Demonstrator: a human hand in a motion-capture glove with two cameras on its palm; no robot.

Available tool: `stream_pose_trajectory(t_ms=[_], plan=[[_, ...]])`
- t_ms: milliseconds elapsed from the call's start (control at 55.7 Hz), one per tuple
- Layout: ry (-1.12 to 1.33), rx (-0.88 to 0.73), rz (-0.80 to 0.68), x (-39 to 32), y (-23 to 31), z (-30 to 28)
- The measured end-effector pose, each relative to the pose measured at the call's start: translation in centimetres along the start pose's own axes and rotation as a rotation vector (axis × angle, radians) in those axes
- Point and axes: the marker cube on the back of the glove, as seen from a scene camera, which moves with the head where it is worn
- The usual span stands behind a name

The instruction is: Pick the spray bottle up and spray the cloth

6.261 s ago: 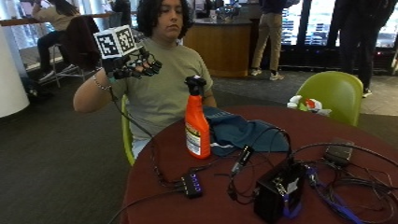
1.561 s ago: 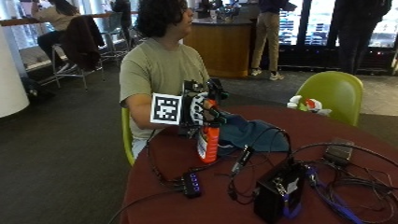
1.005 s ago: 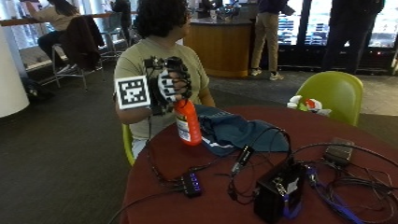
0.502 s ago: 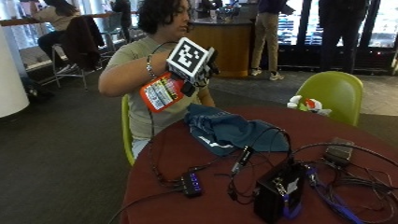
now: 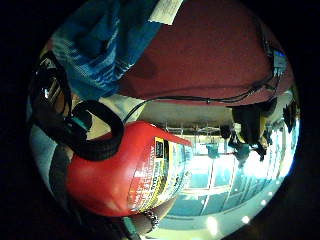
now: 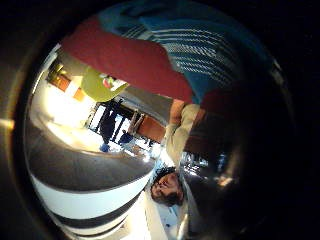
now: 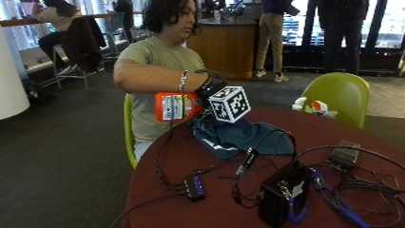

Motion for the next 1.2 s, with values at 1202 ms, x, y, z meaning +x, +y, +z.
stream_pose_trajectory(t_ms=[1202], plan=[[-0.324, 0.736, -1.37, -23.2, -3.0, -0.4]])
